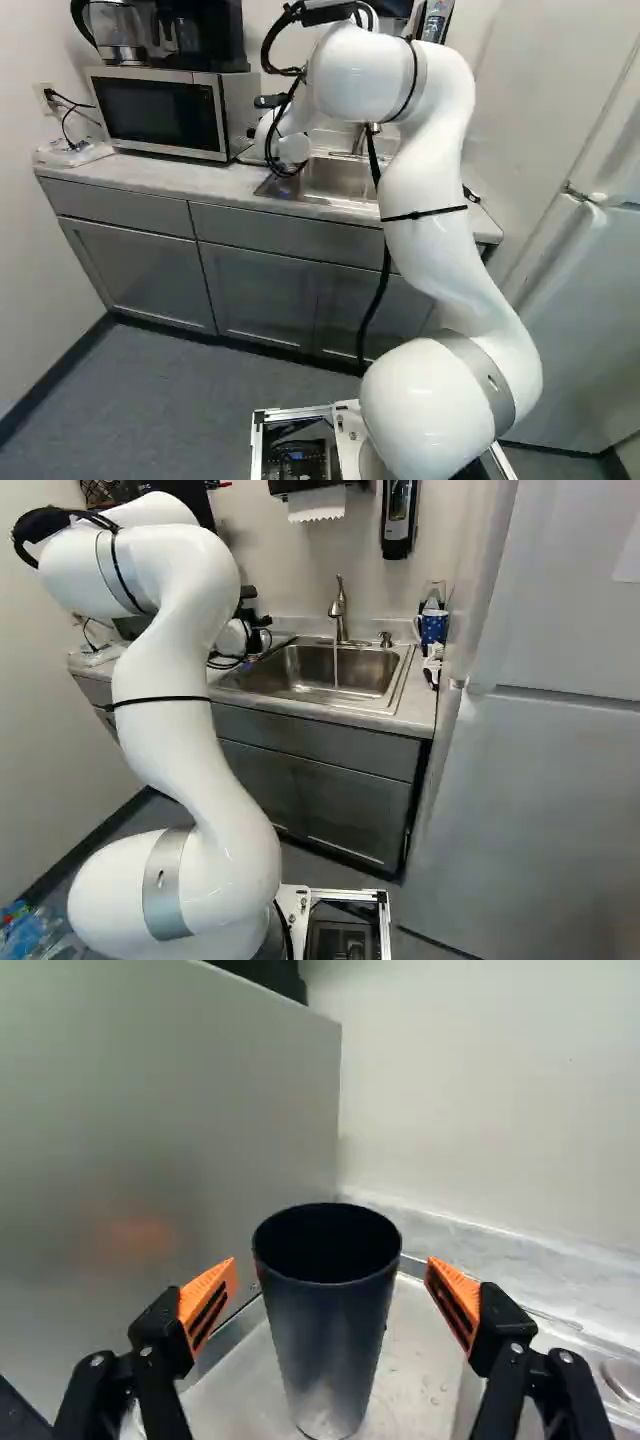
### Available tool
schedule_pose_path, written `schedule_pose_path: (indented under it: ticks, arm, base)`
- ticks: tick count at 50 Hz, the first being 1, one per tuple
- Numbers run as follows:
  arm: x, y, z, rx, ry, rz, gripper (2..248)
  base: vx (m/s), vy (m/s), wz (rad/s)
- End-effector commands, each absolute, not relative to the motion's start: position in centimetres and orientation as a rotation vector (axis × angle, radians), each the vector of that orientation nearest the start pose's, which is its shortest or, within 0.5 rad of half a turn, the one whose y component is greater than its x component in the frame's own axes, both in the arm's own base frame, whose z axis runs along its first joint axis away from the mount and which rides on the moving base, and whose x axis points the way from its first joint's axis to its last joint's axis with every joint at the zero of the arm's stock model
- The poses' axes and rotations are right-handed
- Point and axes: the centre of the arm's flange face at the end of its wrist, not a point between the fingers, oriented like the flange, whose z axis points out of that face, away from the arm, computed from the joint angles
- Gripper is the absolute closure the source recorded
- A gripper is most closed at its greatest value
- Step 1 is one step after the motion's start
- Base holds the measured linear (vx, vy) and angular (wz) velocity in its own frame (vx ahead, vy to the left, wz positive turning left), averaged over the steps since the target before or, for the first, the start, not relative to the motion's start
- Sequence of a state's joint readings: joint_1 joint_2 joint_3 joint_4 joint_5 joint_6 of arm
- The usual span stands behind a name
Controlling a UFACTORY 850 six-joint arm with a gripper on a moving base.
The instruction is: Rinse the cup and place it in the tray
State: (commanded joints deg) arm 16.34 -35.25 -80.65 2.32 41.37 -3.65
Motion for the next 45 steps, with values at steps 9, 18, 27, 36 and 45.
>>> schedule_pose_path:
  ticks: [9,18,27,36,45]
  arm:
    - [68.8,20.1,49.7,-2.143,-0.319,-2.054,3]
    - [68.2,20.0,50.7,-2.147,-0.320,-2.049,3]
    - [67.6,19.4,51.6,-2.161,-0.317,-2.040,3]
    - [67.0,18.5,52.6,-2.179,-0.309,-2.032,3]
    - [66.4,17.6,53.5,-2.197,-0.300,-2.025,3]
  base:
    - [0.000,0.000,0.000]
    - [0.000,0.000,0.000]
    - [0.000,0.000,0.000]
    - [0.000,0.000,0.000]
    - [0.000,0.000,0.000]
